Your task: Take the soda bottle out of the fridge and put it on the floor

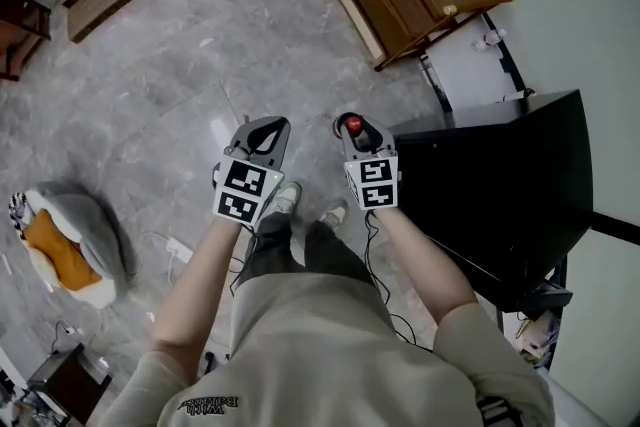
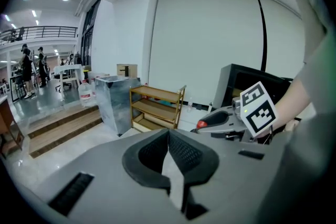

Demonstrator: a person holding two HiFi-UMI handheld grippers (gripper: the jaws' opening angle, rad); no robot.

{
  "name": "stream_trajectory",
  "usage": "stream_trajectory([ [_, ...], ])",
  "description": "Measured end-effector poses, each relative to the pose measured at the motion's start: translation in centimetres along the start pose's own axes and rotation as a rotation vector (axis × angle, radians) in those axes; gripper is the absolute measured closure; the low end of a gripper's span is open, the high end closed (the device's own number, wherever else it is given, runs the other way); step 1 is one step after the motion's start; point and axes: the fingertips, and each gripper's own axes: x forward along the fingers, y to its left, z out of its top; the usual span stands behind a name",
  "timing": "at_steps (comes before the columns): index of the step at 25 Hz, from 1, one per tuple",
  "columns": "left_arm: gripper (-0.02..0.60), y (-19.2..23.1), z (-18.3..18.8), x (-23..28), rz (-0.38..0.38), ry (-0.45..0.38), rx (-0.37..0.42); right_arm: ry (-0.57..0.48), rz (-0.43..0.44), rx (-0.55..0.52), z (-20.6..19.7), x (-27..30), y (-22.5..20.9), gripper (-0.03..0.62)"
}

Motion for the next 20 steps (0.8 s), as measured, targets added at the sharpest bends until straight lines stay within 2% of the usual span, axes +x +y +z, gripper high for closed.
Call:
stream_trajectory([
  [8,0.574,2.4,-6.7,3.1,0.012,0.106,-0.012,0.077,0.107,-0.074,-2.4,6.1,4.1,0.482],
  [13,0.574,3.5,-12.5,6.3,0.007,0.211,0.039,0.155,0.149,-0.092,-6.1,9.8,6.1,0.482],
  [20,0.574,5.4,-21.2,11.0,-0.025,0.308,-0.033,0.274,0.203,-0.096,-13.0,15.5,8.6,0.482],
])
